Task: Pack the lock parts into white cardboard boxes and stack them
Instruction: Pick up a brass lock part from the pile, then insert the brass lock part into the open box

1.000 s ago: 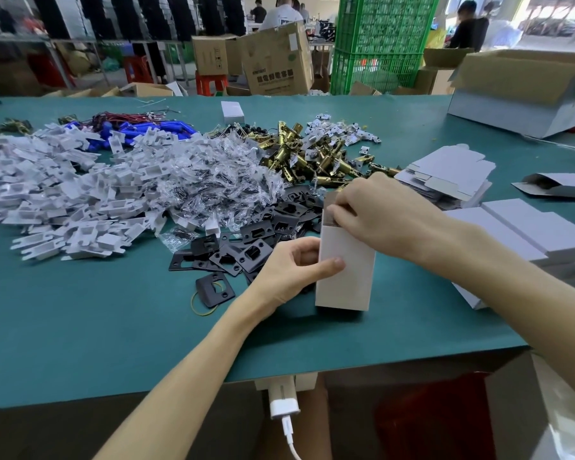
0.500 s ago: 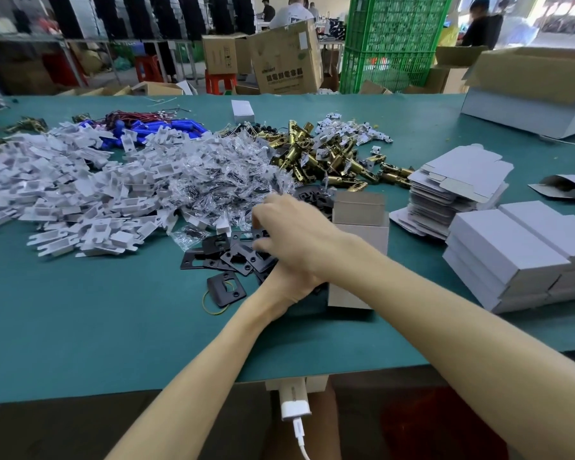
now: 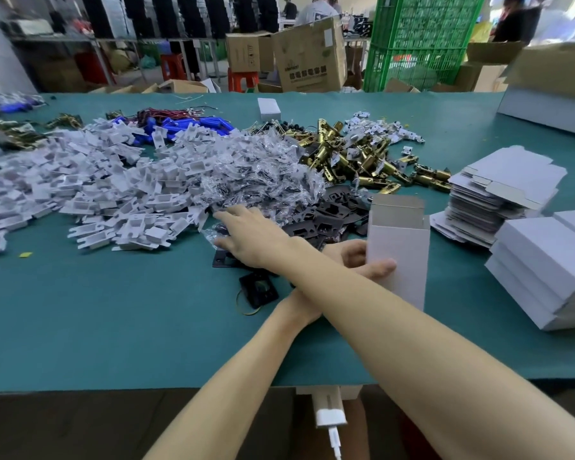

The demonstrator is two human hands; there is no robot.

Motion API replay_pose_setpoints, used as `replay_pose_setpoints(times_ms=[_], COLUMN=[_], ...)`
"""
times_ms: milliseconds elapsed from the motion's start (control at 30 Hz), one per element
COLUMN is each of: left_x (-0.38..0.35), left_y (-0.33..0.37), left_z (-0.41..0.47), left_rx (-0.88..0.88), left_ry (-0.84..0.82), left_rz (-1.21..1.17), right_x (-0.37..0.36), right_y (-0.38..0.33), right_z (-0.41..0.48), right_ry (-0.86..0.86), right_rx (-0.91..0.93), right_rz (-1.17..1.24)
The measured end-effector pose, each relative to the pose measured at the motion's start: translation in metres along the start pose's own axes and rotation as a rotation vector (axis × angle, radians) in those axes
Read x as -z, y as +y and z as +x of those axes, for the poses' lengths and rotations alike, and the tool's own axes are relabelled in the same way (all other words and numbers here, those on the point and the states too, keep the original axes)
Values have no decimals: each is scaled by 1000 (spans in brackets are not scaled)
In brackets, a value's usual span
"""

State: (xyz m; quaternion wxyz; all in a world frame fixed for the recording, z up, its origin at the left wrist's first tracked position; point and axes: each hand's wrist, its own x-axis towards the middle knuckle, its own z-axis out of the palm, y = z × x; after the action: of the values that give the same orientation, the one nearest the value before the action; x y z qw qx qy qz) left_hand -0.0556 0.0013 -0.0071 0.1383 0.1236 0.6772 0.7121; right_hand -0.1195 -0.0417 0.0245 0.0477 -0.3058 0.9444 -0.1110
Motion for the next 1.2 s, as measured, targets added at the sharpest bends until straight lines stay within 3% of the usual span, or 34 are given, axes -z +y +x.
replay_pose_setpoints(times_ms=[533,700,900,1067,1200], left_x=[-2,0,1,5,9], left_y=[-3,-3,-7,-8,-13], left_z=[2,3,5,4,1], left_rx=[-9,-12,-13,-12,-121], left_ry=[20,6,4,-41,-46], left_rz=[41,38,-10,-49,80], right_x=[-10,-2,10,31,61], right_y=[-6,-13,0,-5,16], right_z=[-1,-8,-21,-46,-79], right_ry=[266,446,476,424,412], right_rx=[17,13,-213,-75,-19], right_rz=[-13,244,543,596,602])
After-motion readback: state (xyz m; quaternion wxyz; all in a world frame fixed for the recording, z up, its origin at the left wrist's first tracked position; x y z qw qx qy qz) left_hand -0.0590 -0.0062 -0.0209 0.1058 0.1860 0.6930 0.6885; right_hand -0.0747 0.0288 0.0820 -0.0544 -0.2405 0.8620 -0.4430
